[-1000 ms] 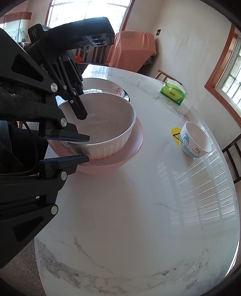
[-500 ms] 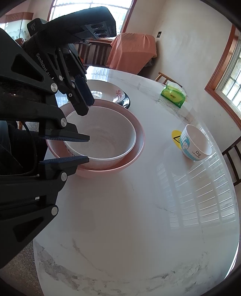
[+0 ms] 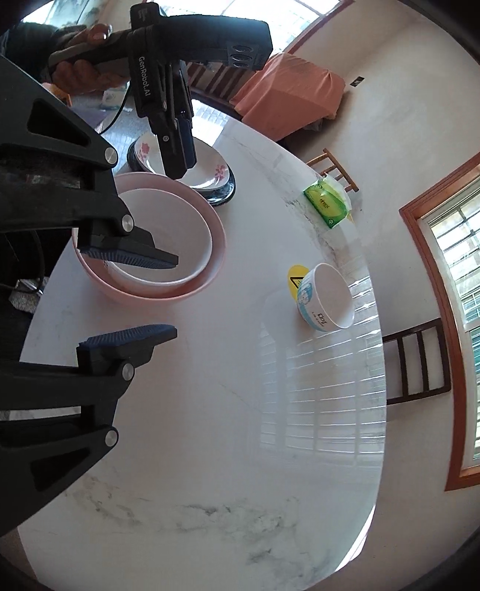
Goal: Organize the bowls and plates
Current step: 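Open both grippers and move them to the white 'Dog' bowl, then close both grippers on the 'Dog' bowl rim and lift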
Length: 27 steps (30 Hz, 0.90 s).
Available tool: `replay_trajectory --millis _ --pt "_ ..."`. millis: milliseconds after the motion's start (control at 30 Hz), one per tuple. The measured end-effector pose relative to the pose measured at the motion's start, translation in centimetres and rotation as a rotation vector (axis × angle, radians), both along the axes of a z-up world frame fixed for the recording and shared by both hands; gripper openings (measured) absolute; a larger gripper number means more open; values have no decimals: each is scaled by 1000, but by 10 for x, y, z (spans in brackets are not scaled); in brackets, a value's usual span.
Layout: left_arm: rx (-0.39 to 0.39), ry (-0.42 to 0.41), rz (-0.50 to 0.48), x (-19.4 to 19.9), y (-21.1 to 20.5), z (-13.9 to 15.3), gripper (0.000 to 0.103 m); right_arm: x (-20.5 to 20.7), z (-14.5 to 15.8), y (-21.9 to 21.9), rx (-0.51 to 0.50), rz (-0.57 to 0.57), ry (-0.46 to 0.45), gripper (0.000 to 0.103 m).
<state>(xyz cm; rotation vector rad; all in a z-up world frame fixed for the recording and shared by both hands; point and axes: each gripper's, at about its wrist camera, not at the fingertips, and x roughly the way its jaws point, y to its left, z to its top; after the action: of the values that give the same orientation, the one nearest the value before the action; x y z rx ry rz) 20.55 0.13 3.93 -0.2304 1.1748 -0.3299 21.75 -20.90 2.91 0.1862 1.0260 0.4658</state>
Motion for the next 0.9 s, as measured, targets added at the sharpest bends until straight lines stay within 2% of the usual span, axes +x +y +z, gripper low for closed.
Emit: replay_trajectory --millis 100,167,233,367,467,667,900 --pt "-29 -1 24 13 8 -1 44 14 2 -9 -21 9 -36 37" --pt "-60 -8 49 26 16 -1 44 28 0 -18 -39 -10 -52 49" --pt "-82 -10 81 40 25 -1 44 46 -4 -28 -26 -32 -44 57" --pt "-149 -12 130 73 40 -3 45 83 -17 -42 16 -59 17 58" --pt "-170 -23 152 99 45 -4 45 107 -25 -36 41 -58 45 58" --pt "-134 -45 178 150 40 -9 45 150 -34 -23 55 -63 69 66" --pt "-118 -8 210 207 39 -30 45 200 -35 -5 78 -26 92 67"
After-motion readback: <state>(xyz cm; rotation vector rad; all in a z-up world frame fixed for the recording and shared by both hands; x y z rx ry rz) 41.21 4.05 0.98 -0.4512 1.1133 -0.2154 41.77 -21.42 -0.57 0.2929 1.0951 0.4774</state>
